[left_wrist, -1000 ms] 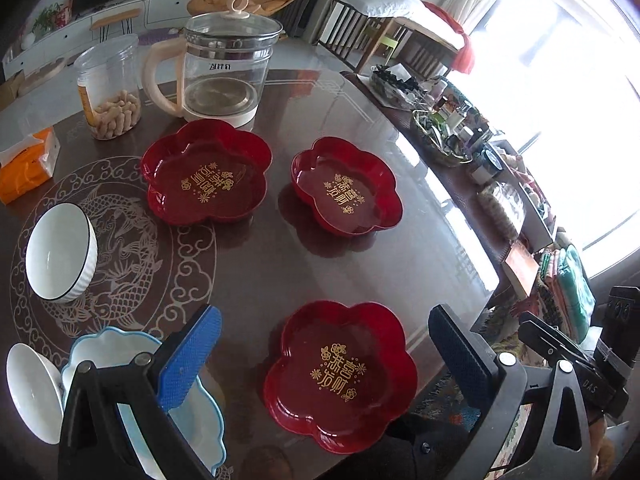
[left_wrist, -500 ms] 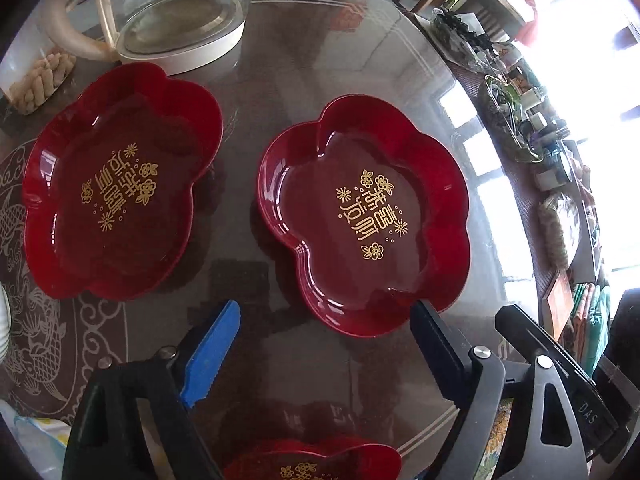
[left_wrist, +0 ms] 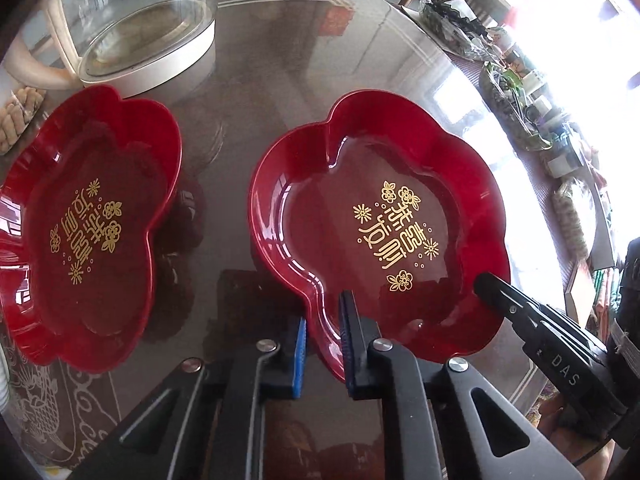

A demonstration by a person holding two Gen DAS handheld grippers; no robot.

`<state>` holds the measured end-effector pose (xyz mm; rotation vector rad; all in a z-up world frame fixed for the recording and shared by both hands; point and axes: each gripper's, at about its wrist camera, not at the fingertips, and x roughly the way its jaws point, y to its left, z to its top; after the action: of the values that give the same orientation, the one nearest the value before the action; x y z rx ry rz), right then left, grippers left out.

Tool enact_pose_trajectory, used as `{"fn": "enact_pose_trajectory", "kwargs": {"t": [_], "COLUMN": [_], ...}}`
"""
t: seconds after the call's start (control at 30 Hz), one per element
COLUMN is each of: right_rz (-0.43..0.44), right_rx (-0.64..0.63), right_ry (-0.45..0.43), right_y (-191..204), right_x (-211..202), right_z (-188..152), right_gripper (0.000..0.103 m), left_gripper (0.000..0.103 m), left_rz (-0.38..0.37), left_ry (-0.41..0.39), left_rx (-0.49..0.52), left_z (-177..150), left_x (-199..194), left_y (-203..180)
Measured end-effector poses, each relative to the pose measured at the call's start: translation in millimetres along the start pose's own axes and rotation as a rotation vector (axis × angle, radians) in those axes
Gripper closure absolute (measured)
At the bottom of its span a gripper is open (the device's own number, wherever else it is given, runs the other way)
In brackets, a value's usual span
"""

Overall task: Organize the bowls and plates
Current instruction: 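Reach the right tool to a second red plate and grip its rim, then carry the second red plate and lower it onto the first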

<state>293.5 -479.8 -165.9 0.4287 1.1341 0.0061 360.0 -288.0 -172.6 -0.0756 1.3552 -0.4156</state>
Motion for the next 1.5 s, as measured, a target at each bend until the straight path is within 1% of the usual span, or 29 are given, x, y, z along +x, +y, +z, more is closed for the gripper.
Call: {"fn": "enact_pose_trajectory", "kwargs": {"t": [0.1, 0.2, 0.3, 0.4, 0.5, 0.6, 0.67, 0.73, 0.83, 0.93, 1.03, 1.17, 1.3, 1.43, 1.5], "right_rz": [0.021, 0.02, 0.019, 0.029, 0.043, 0.048, 0.046, 0.041, 0.032, 0.005, -0.009, -0.034, -0.02, -0.005, 0.005], "right_rx": [-0.02, -0.057, -0.058, -0.056, -0.056, -0.059, -0.058, -0.057, -0.043, -0.03, -0.004, -0.007, -0.007, -0.027, -0.03], "right_ry": [-0.041, -0.085, -0.115, -0.131, -0.12, -0.092, -0.07, -0.053, -0.024, -0.022, -0.024, -0.032, -0.018, 0.006, 0.023], "right_y": [0.9, 7.4, 13.9, 25.4, 37.8, 51.1, 58.7, 63.5, 66.5, 69.4, 69.3, 72.4, 76.3, 83.1, 84.5], "right_x": [-22.3, -59.8, -102.0, -140.8, -166.9, -172.5, -164.7, -152.2, -130.5, -118.6, -115.8, -117.4, -113.8, -106.8, -103.8], "right_z": [-12.1, -31.0, -55.1, -85.1, -121.4, -158.0, -179.1, -196.0, -210.7, -221.3, -228.9, -238.9, -244.4, -248.4, -250.8], "right_gripper": [0.09, 0.089, 0.089, 0.089, 0.088, 0.088, 0.087, 0.087, 0.087, 0.087, 0.087, 0.087, 0.084, 0.082, 0.078], "left_gripper": [0.089, 0.089, 0.089, 0.089, 0.089, 0.089, 0.089, 0.089, 0.089, 0.089, 0.089, 0.089, 0.089, 0.085, 0.084], "left_rz": [-0.023, -0.043, -0.063, -0.081, -0.081, -0.058, -0.021, 0.012, 0.041, 0.07, 0.082, 0.115, 0.168, 0.202, 0.216], "left_ry": [-0.046, -0.099, -0.131, -0.137, -0.131, -0.106, -0.107, -0.098, -0.094, -0.09, -0.076, -0.079, -0.097, -0.12, -0.135], "left_rx": [0.062, 0.141, 0.206, 0.246, 0.277, 0.295, 0.317, 0.317, 0.315, 0.341, 0.359, 0.379, 0.387, 0.389, 0.389], "left_z": [-13.3, -37.3, -72.5, -115.0, -152.2, -187.3, -208.6, -219.9, -225.3, -229.1, -234.2, -235.8, -232.0, -226.7, -223.2], "left_x": [-23.7, -59.1, -96.0, -127.0, -143.5, -144.6, -139.6, -132.1, -122.3, -116.0, -109.9, -103.0, -99.0, -101.9, -103.8], "left_y": [-7.4, -19.9, -27.9, -24.1, -19.4, -10.6, -4.4, 2.8, 9.9, 11.3, 12.0, 12.3, 14.9, 18.9, 20.3]}}
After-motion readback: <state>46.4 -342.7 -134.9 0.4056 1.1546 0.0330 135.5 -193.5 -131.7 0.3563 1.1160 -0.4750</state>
